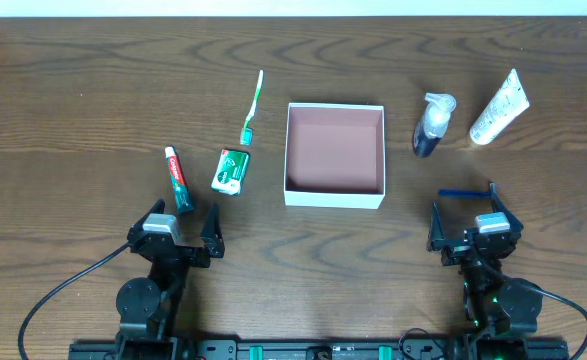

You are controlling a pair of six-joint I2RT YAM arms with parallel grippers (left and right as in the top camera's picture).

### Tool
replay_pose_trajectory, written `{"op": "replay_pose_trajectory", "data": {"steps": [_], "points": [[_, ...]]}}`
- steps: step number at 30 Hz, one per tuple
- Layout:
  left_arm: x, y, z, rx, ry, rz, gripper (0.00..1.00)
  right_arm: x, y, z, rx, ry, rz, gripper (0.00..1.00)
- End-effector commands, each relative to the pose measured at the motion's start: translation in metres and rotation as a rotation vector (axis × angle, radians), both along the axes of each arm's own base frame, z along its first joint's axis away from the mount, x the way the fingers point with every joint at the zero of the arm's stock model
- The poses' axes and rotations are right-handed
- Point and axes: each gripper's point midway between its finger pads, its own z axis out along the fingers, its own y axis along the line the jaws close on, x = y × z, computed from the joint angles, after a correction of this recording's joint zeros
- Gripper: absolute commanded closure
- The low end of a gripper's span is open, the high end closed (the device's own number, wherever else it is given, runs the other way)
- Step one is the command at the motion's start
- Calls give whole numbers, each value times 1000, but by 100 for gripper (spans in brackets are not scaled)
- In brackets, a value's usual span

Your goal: Pack container

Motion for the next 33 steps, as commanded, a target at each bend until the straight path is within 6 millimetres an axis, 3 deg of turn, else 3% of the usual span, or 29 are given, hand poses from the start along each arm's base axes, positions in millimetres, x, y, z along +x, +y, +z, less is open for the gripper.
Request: {"op": "replay_pose_trajectory", "data": {"steps": [1,33], "points": [[0,1,-18,21,52,5,2,0,1,-2,-6,6,4,1],[0,1,-18,21,52,5,2,0,-4,-3,-8,9,-23,1]]}}
